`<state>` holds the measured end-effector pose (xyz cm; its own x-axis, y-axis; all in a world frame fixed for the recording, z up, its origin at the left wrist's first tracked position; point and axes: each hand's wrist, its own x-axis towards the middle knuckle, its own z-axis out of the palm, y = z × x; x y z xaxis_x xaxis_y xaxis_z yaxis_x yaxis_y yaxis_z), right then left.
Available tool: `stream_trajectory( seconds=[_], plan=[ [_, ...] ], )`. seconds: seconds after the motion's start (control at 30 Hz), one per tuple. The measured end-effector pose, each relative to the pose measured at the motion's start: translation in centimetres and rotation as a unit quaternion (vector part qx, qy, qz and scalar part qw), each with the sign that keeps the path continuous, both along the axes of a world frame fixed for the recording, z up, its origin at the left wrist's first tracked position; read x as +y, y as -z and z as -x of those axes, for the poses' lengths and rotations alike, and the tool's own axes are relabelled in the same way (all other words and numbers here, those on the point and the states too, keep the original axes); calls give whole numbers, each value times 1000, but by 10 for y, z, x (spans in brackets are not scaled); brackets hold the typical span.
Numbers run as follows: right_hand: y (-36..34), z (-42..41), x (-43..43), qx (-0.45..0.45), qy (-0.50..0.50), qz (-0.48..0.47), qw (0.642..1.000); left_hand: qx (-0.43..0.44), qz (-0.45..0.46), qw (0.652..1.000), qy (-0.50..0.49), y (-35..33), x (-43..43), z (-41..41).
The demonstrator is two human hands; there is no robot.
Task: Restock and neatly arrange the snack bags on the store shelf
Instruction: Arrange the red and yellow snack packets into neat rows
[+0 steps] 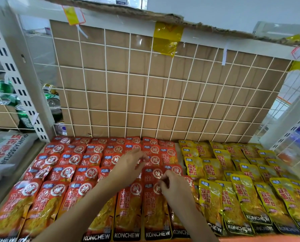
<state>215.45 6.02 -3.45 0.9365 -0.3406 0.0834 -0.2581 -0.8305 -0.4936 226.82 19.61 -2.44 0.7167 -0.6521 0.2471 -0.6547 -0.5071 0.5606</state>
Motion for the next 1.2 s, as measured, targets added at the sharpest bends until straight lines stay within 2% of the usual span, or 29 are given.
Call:
stream_trajectory(
  seconds=[0.13,0.23,0.3,0.43,0.63,1.03,1.2],
  plan=[
    [1,0,0,0,10,-8,1000,-24,-101,995,9,1,22,30],
    [2,-1,1,-1,14,-8,1000,-99,-196,975,33,16,42,48],
    [2,-1,2,-1,12,-1,1000,-99,-250,963,34,28,51,54],
    [-1,-1,3,1,12,2,1000,-96,-262,959,47,43,51,64],
    [-2,3,0,-49,11,24,998,-97,-230,968,-7,45,44,71],
    [-2,-3,-13,35,-51,25,998,-116,-240,964,-11,47,40,70],
    [0,-2,-14,33,-68,25,997,-102,-242,965,-22,38,32,64]
  ],
)
